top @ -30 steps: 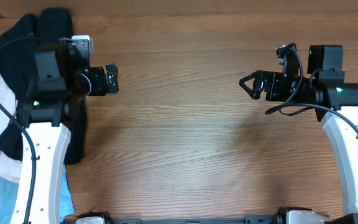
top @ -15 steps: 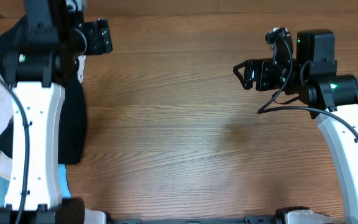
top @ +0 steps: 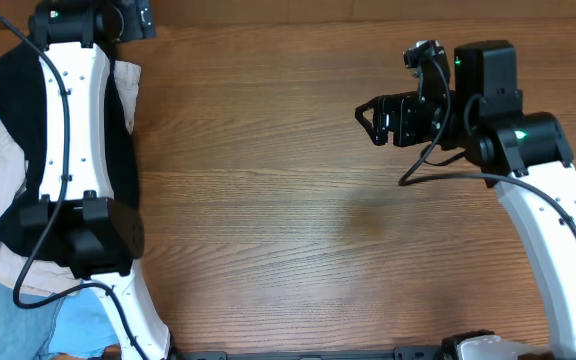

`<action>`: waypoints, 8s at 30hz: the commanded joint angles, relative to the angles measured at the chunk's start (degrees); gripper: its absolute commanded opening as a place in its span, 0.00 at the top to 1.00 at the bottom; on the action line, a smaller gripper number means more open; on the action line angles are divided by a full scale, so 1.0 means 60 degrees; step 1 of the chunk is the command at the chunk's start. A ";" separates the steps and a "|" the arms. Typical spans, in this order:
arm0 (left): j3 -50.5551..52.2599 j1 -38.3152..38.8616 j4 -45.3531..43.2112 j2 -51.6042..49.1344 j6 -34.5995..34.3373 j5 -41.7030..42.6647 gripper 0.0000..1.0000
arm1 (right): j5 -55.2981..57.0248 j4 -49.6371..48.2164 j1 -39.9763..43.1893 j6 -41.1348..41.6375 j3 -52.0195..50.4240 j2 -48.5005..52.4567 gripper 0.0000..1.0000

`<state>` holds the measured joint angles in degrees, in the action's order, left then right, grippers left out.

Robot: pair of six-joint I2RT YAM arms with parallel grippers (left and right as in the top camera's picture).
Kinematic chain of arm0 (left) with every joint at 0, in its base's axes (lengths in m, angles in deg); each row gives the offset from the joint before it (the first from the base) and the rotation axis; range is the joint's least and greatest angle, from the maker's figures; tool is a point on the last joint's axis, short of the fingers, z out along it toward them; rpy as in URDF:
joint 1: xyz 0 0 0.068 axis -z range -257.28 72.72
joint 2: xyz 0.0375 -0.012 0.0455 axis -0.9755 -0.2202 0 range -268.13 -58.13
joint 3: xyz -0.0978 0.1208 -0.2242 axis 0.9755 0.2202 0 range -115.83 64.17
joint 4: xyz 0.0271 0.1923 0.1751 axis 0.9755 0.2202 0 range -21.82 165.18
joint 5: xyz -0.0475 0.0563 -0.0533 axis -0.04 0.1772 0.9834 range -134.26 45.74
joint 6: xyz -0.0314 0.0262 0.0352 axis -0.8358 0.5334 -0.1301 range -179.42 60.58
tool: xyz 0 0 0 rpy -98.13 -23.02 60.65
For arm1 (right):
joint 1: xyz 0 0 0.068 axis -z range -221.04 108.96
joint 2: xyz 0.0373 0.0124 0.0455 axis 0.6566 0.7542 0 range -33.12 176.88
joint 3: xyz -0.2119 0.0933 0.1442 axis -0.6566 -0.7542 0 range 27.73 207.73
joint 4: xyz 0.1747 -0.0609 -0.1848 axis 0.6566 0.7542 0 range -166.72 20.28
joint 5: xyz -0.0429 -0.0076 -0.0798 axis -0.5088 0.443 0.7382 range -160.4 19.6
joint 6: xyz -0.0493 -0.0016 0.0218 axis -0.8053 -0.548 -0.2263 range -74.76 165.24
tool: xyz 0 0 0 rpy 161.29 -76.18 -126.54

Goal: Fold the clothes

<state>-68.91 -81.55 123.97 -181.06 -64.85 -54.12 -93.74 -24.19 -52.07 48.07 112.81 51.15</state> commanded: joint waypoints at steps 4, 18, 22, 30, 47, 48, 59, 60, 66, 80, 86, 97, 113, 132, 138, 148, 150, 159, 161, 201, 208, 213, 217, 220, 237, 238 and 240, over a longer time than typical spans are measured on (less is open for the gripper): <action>-0.0171 0.0124 -0.0805 -0.0546 -0.1905 0.0266 0.00 | 0.0036 -0.0047 -0.0036 -0.0109 0.0186 0.0801 0.11; -0.0670 0.0087 0.0605 -0.0379 -0.0382 0.0189 0.03 | -0.0375 -0.0113 -0.0047 -0.0182 0.0189 0.0801 0.08; -0.0335 -0.0018 0.0965 -0.0441 0.0543 -0.2073 0.03 | -0.0375 0.0029 -0.0047 -0.0182 0.0186 0.0914 0.08; -0.0255 -0.1016 0.1228 -0.1195 0.0543 -0.1137 0.08 | -0.0375 -0.0229 -0.0047 -0.0175 0.0186 0.0925 0.08; -0.1220 -0.0903 0.1938 -0.2357 0.0408 -0.1242 0.96 | -0.0368 -0.1293 -0.0044 -0.0178 0.0117 0.1049 0.10; -0.1453 -0.0860 0.2080 -0.2160 0.0404 -0.1220 0.96 | -0.0368 -0.1304 -0.0044 -0.0178 0.0117 0.1049 0.14; -0.3421 0.3406 0.3198 0.1847 0.0455 0.1905 0.96 | 0.0066 0.1880 0.0925 0.0076 0.2874 0.0193 0.25; -0.3417 0.4029 0.3053 0.1774 0.0452 0.1902 0.96 | 0.0066 0.2299 0.1126 0.0076 0.3184 0.0098 0.22; -0.3417 0.6120 0.2280 0.0794 0.0441 0.1912 0.96 | -0.0084 0.4670 0.2765 0.0062 0.3956 -0.0168 0.19; -0.3439 0.6233 0.2211 0.1064 0.0433 0.3410 0.96 | -0.2379 0.3293 0.2382 -0.3716 0.2772 0.0889 0.16; -0.3439 0.6233 0.2218 0.1064 0.0204 0.3410 0.96 | -0.0066 0.0608 0.0630 -0.1927 0.1293 0.0900 0.24; -0.3268 0.6200 0.4284 0.1042 0.0455 0.2965 0.96 | 0.2419 -0.1075 0.0947 -0.0175 0.1406 0.0769 0.96; 0.2022 0.6601 0.3694 0.1005 0.0922 0.4153 0.63 | 0.1657 -0.1351 0.1803 0.0069 0.2393 0.0761 0.96; 0.4958 1.0397 -0.0379 0.1005 -0.0761 0.1464 0.57 | 0.1333 -0.1555 0.2550 0.0076 0.2393 0.1151 0.96; 0.6481 1.0411 -0.2820 0.1002 -0.2809 0.0798 0.55 | 0.1341 -0.1381 0.2550 0.0073 0.2393 0.1147 0.96; 0.7118 1.0408 -0.3829 0.0382 -0.2798 0.0324 0.18 | 0.1373 -0.1373 0.2550 0.0069 0.2393 0.1151 0.96; 0.7118 1.0408 -0.3920 0.0160 -0.2532 0.0688 0.12 | 0.1373 -0.1377 0.2550 0.0069 0.2393 0.1151 0.96; 0.7107 1.0841 -0.4444 -0.0117 -0.1581 0.0080 0.09 | 0.1373 -0.1395 0.2550 0.0069 0.2393 0.1158 0.96; 0.7107 1.0841 -0.4747 -0.0441 -0.1158 0.0040 0.10 | 0.1370 -0.1395 0.2550 0.0069 0.2393 0.1158 0.96; -0.0018 0.3468 0.5104 0.7745 0.0769 -0.0357 0.96 | 0.2229 0.7417 0.2736 0.0503 1.1333 -0.0015 0.96; -0.0018 0.3468 0.5187 0.4641 0.0685 -0.0419 0.96 | 0.2812 0.7318 0.2736 0.0820 0.7231 0.0619 0.96; -0.0018 0.3468 0.4623 0.2047 0.0408 -0.0415 0.96 | 0.2812 0.5038 0.2736 0.0703 0.5253 0.2448 0.96; -0.0018 0.3468 0.3337 0.0029 0.0408 -0.0353 0.96 | 0.2805 0.3373 0.2736 0.0707 0.5115 0.4408 0.96; -0.0018 0.3468 0.2273 -0.1537 0.0412 -0.0353 0.96 | 0.2616 0.1694 0.2736 0.0710 0.5115 0.6003 0.96; -0.2164 0.2965 0.1974 -0.2616 0.1694 0.0525 0.00 | 0.2051 -0.0131 0.2346 0.0495 0.5129 0.7297 0.33; -0.2164 0.2965 0.2251 -0.2616 0.1690 0.0758 0.00 | 0.1847 0.0095 0.2346 0.0495 0.5169 0.7278 0.21; -0.2178 0.2965 0.3002 -0.2546 0.1432 0.1260 0.00 | 0.1592 0.0933 0.2350 0.0510 0.5559 0.7125 0.04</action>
<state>-81.70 -63.98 138.52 -197.98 -56.33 -51.90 -82.04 -21.70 -38.04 51.20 142.93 95.10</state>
